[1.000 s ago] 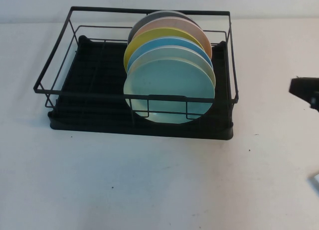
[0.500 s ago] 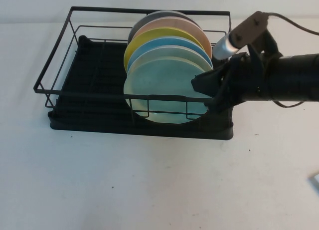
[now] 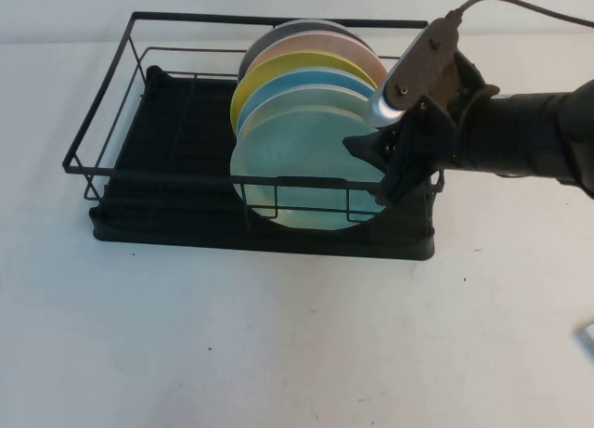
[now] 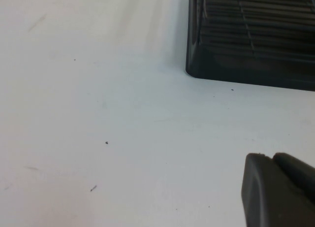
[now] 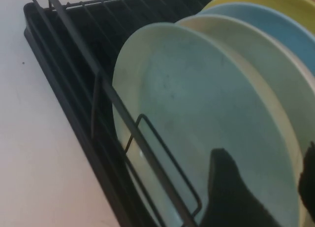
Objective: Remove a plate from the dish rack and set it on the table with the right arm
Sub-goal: Grasp the plate from the shelf
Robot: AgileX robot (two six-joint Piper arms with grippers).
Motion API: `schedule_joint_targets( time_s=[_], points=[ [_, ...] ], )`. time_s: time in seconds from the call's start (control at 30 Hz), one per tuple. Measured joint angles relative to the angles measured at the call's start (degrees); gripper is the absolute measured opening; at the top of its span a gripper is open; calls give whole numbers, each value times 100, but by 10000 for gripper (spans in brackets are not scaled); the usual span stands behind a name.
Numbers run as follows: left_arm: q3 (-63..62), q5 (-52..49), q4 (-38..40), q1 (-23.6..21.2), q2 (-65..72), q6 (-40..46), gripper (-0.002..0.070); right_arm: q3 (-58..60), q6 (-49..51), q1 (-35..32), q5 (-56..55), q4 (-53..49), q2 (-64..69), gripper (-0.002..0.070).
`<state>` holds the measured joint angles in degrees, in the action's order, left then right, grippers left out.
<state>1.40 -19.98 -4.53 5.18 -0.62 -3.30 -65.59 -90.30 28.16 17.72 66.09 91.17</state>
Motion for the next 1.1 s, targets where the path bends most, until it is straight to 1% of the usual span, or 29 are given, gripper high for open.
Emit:
schedule_joint_targets(
  time_s=[0.4, 0.77, 1.1],
  points=[
    [0, 0, 0, 0, 0, 0, -4, -666, -331, 0, -83, 25, 770, 291],
    [0, 0, 0, 0, 0, 0, -4, -730, -589, 0, -290, 25, 911, 280],
    [0, 0, 0, 0, 0, 0, -4, -742, -632, 0, -457, 67, 1080, 279]
  ],
)
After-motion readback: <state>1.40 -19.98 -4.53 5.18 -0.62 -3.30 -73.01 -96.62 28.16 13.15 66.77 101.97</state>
